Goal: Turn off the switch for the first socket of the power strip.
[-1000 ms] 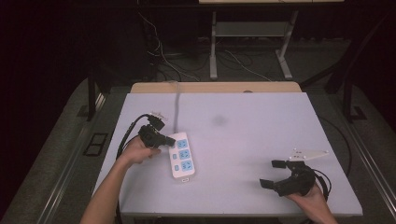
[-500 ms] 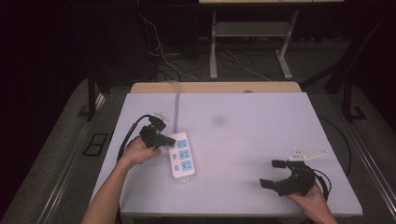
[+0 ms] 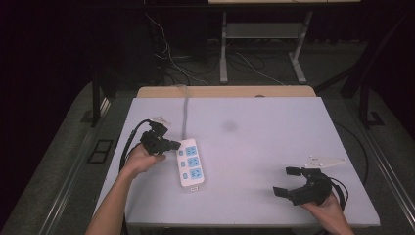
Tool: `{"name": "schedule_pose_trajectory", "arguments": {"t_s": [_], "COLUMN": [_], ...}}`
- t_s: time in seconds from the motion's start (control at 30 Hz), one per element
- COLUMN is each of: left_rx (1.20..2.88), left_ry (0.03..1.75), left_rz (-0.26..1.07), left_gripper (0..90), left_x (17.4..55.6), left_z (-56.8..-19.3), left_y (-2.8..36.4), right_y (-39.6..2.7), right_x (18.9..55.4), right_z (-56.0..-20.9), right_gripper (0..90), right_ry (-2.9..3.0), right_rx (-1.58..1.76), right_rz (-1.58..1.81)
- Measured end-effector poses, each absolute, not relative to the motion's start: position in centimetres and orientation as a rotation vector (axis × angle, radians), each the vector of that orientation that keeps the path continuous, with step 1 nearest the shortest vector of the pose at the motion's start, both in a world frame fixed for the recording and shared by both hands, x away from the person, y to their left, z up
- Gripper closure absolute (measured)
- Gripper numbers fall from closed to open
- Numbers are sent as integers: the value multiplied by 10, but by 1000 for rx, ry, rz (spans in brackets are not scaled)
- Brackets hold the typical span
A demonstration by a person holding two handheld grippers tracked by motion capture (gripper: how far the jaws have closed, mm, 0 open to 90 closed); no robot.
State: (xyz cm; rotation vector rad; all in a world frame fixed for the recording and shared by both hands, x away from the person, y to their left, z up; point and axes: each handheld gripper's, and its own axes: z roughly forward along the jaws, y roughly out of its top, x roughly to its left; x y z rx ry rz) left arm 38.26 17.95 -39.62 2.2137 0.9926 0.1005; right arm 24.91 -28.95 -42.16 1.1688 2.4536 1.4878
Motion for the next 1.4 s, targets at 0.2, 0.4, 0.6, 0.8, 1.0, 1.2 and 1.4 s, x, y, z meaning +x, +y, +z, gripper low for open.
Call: {"name": "schedule_pose_trajectory", "arguments": {"t_s": [0.2, 0.4, 0.6, 0.8, 1.0, 1.2, 1.4], "left_rx": [2176, 2150, 2102, 2066, 1996, 1895, 1844], "left_ry": [1013, 1024, 1031, 1026, 1024, 994, 982], "left_rz": [132, 158, 183, 214, 237, 282, 294], "left_gripper": [894, 893, 893, 892, 890, 832, 721], "left_x": [379, 375, 367, 356, 343, 329, 318], "left_z": [-390, -384, -374, -366, -361, -360, -363], "left_y": [188, 191, 193, 198, 205, 212, 213], "right_y": [-289, -290, -290, -290, -290, -290, -290], "right_x": [250, 250, 249, 249, 249, 249, 249], "right_z": [-422, -422, -421, -421, -421, -421, -422], "right_gripper": [2, 2, 2, 2, 2, 2, 2], "right_ry": [2454, 2453, 2453, 2452, 2452, 2452, 2451], "right_rx": [1171, 1169, 1163, 1166, 1166, 1167, 1169], "right_rz": [1483, 1487, 1492, 1495, 1494, 1493, 1492]}}
